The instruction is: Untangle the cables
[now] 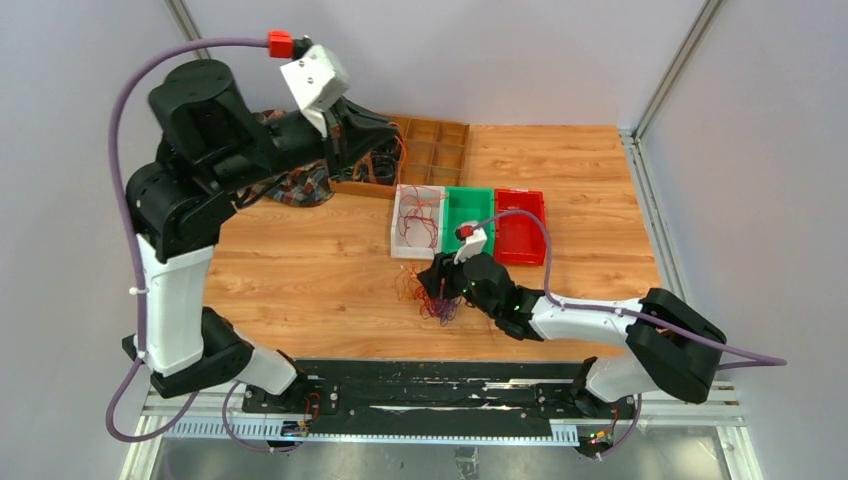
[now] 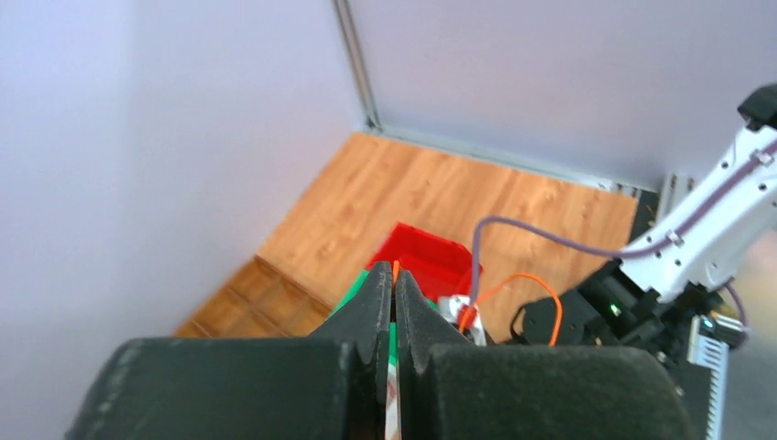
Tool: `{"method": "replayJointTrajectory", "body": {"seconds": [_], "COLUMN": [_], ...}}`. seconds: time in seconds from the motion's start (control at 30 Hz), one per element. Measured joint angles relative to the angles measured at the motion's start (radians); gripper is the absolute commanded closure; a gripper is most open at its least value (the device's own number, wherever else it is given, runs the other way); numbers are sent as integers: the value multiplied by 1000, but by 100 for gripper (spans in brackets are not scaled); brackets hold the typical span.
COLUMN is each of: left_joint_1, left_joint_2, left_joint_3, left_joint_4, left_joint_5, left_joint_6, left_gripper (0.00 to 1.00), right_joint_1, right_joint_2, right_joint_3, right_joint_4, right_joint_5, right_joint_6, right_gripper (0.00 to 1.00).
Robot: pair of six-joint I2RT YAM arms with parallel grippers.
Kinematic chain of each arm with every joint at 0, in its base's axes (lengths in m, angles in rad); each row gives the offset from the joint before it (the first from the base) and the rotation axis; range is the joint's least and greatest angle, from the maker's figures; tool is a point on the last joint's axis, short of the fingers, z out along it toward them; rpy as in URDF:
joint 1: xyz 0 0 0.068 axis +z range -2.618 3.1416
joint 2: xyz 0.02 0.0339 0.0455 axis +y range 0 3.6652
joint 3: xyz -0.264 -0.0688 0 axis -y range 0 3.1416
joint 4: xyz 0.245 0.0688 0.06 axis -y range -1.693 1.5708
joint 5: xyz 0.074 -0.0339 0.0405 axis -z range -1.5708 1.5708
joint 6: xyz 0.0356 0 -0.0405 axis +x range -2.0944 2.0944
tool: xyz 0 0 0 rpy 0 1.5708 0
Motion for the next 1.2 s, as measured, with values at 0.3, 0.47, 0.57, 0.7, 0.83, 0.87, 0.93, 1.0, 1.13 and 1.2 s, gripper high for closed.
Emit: {"method": "replayJointTrajectory", "body": {"seconds": [0.3, 0.47, 0.57, 0.7, 0.83, 0.87, 0.93, 1.0, 1.13, 1.2], "left_joint_1": [0, -1, -1, -1, -1, -1, -1, -1, -1, -1], "left_joint_2": [-93, -141, -166, -171, -183, -196, -216, -235, -247, -246], "left_joint_3": [-31, -87, -130, -136, -165, -195, -256, -319, -412, -457], "left_joint_4": [130, 251, 353, 449, 480, 485, 486, 483, 463, 441], "left_joint_5": [-145, -248, -339, -407, -414, -413, -407, -399, -365, -341], "left_joint_6": [50, 66, 79, 112, 127, 130, 133, 134, 134, 134], "left_gripper": [100, 100, 100, 100, 100, 100, 100, 100, 100, 100], "right_joint_1": [4, 15, 19, 28, 31, 31, 32, 34, 35, 35], "right_joint_2": [19, 23, 29, 34, 31, 23, -12, -79, -230, -299], "right_joint_3": [-70, -94, -113, -131, -134, -134, -134, -134, -120, -90], "right_joint_4": [3, 13, 23, 23, 21, 12, -11, -42, -96, -136], "right_joint_5": [10, 23, 29, 35, 38, 38, 43, 49, 75, 93], "right_joint_6": [19, 32, 39, 48, 51, 51, 50, 45, 14, -17], "right_gripper": [44, 43, 43, 43, 43, 42, 39, 34, 26, 25]}}
